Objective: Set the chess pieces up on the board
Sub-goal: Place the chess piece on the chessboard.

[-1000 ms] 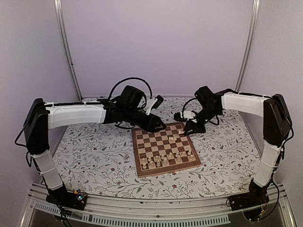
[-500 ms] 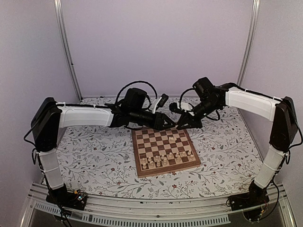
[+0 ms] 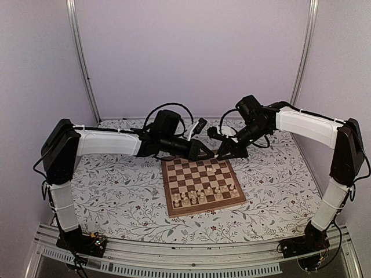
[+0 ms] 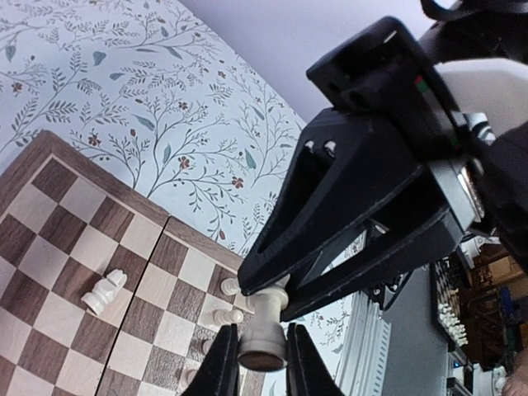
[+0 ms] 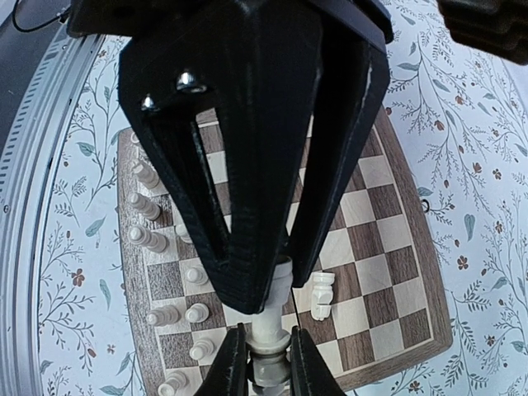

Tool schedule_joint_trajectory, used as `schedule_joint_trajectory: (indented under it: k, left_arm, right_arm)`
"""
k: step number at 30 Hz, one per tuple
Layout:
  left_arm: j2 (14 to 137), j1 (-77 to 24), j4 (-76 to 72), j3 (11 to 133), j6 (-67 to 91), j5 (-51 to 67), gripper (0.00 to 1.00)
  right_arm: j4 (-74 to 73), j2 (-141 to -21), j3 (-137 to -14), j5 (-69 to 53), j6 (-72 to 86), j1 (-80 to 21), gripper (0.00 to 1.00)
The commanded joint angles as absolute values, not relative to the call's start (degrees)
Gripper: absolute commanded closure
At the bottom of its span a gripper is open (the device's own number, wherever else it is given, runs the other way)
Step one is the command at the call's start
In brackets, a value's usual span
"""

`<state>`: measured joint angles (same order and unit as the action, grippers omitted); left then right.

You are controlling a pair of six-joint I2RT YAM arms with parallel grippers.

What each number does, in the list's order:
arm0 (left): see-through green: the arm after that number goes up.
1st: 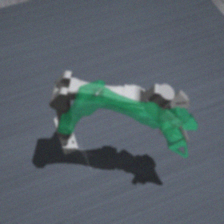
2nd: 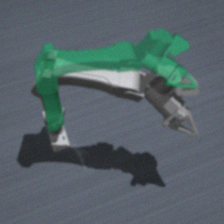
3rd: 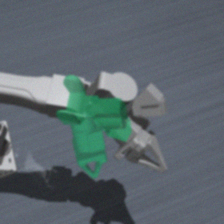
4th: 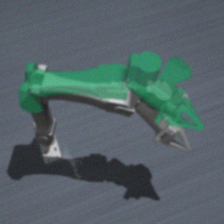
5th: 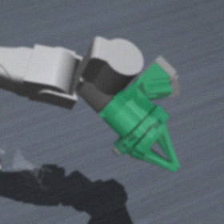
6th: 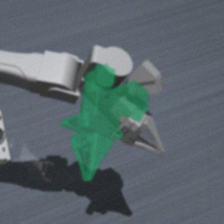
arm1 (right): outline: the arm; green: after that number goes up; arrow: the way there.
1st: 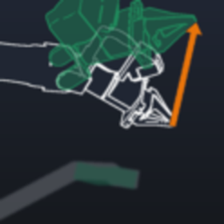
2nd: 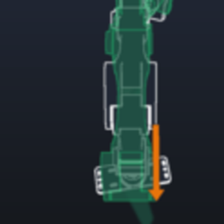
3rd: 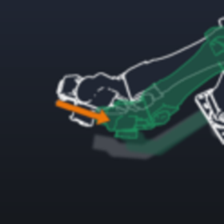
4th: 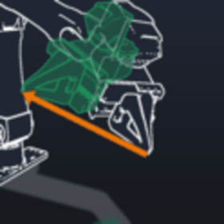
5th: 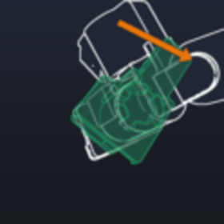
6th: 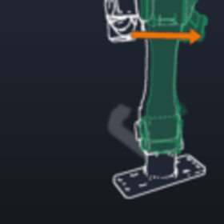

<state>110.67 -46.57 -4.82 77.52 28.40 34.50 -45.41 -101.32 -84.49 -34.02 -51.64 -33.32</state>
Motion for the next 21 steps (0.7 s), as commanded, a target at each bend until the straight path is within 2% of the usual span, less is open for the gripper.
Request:
schedule_joint_trajectory:
  k: [1, 4, 7, 10, 16, 21]
  left_arm:
    - [112.1, -46.0, -7.7, 78.6, 29.2, 38.2, 0.90]
    - [110.8, -45.6, -10.0, 77.5, 29.7, 38.0, 0.92]
    - [107.2, -45.3, -15.4, 73.6, 30.2, 34.3, 0.91]
    - [103.2, -45.4, -22.4, 69.7, 30.5, 29.8, 0.91]
    - [101.5, -45.4, -30.7, 67.7, 32.7, 26.1, 0.91]
    - [103.1, -45.5, -31.2, 69.9, 33.8, 25.0, 0.91]
  right_arm:
    - [-44.7, -100.5, -86.1, -35.0, -50.3, -33.6, 0.91]
    - [-42.4, -99.7, -87.4, -37.3, -45.5, -32.2, 0.68]
    - [-35.2, -97.7, -87.4, -52.8, -33.4, -24.3, 0.51]
    - [-24.2, -97.6, -83.9, -66.7, -16.6, -17.9, 0.49]
    - [-8.2, -99.7, -77.3, -77.4, 7.0, -17.8, 0.48]
    - [-4.1, -100.5, -76.4, -80.0, 12.6, -19.5, 0.43]
